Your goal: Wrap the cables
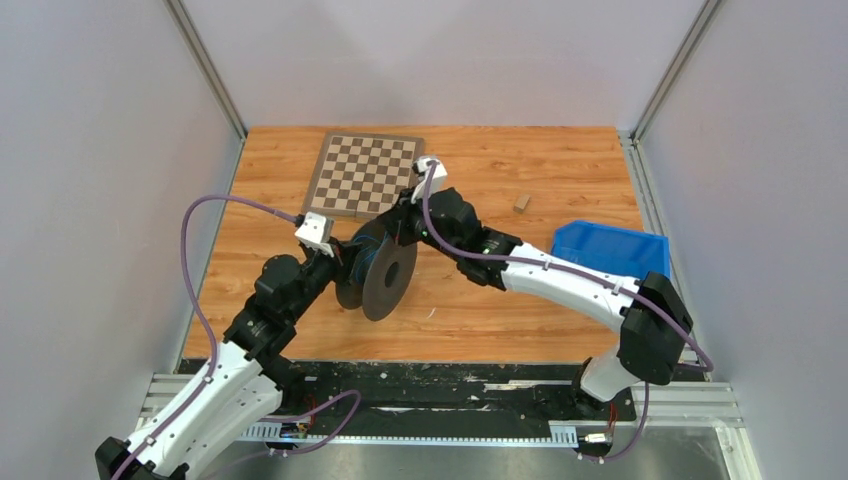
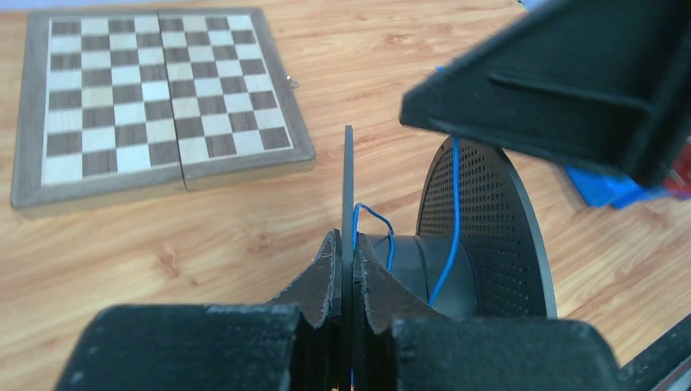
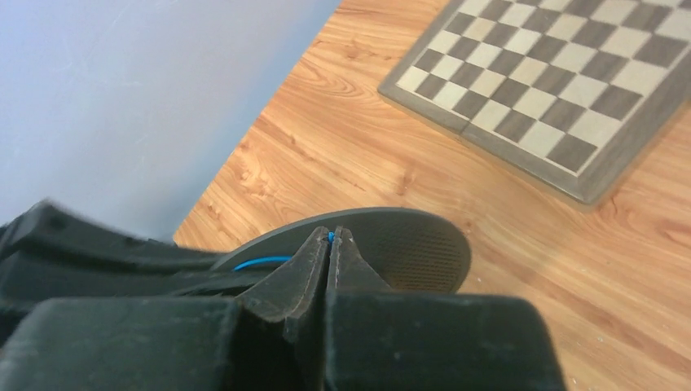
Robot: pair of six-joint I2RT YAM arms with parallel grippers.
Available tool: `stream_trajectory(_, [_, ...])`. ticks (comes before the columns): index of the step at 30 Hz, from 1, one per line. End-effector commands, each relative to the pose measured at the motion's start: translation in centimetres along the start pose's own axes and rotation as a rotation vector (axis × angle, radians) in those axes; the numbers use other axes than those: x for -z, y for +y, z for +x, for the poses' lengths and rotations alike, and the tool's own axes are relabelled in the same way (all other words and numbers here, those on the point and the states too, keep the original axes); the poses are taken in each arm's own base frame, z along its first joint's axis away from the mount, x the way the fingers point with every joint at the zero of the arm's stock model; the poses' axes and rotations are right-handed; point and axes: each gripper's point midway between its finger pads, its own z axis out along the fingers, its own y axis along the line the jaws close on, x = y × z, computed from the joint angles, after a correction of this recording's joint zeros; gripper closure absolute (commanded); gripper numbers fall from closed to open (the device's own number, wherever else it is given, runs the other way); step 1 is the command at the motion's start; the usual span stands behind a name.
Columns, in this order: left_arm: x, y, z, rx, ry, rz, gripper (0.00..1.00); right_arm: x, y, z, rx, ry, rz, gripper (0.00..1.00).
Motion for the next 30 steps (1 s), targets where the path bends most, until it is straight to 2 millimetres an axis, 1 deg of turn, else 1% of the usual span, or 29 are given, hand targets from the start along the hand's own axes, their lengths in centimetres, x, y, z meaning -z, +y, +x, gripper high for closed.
stream_trajectory(1, [0.6, -2.1, -5.2, -0.144, -0.23, 0.121, 1.0, 0.6, -2.0, -0.2, -0.219, 0.052, -0.016, 1.0])
stream_trajectory(5, [0.9, -2.9, -5.4, -0.179, -0.275, 0.176, 1.0, 1.1, -3.5, 0.9, -0.293, 0.111, -0.036, 1.0])
stream_trajectory(6, [1.1, -3.2, -5.8, -0.178, -0.296, 0.185, 1.0, 1.3, -3.9, 1.2, -0.308, 0.123, -0.038, 1.0])
stream_trajectory(7, [1.1, -3.2, -5.8, -0.174, -0.301, 0.19, 1.0, 1.5, -4.1, 1.3, -0.335, 0.129, -0.034, 1.0])
stream_trajectory(8, [1.3, -3.5, -6.4, -0.17, -0.327, 0.199, 1.0, 1.8, -4.4, 1.4, -0.362, 0.132, -0.03, 1.0])
stream_trajectory(9, [1.4, -3.6, -6.3, -0.157, -0.334, 0.205, 1.0, 2.1, -4.7, 1.5, -0.394, 0.134, -0.021, 1.0])
stream_trajectory(10, [1.7, -3.8, -7.1, -0.15, -0.373, 0.213, 1.0, 2.4, -5.2, 1.5, -0.424, 0.127, -0.003, 1.0])
stream_trajectory(11, [1.7, -3.8, -7.0, -0.135, -0.38, 0.218, 1.0, 2.7, -5.7, 1.5, -0.463, 0.121, 0.014, 1.0])
stream_trajectory(12, [2.0, -3.9, -7.6, -0.128, -0.409, 0.222, 1.0, 3.0, -6.3, 1.8, -0.491, 0.12, 0.032, 1.0])
stream_trajectory(16, [2.4, -4.1, -7.9, -0.095, -0.436, 0.234, 1.0, 3.9, -7.3, 1.8, -0.567, 0.122, 0.039, 1.0])
stream_trajectory(19, [2.6, -4.1, -7.6, -0.088, -0.462, 0.245, 1.0, 4.3, -6.7, 1.3, -0.594, 0.134, -0.047, 1.0])
stream_trajectory(23, [3.1, -4.2, -7.6, -0.091, -0.511, 0.265, 1.0, 5.3, -4.4, 0.9, -0.609, 0.191, -0.184, 1.0])
stream_trajectory(25, [3.8, -4.9, -8.0, -0.106, -0.554, 0.305, 1.0, 5.9, -3.5, 1.1, -0.627, 0.231, -0.232, 1.0])
stream_trajectory(27, [4.2, -5.7, -8.3, -0.153, -0.576, 0.346, 1.0, 6.4, -3.0, 1.4, -0.645, 0.258, -0.254, 1.0])
stream_trajectory(30, [4.1, -6.7, -8.3, -0.233, -0.57, 0.398, 1.0, 6.8, -2.7, 1.2, -0.657, 0.265, -0.267, 1.0])
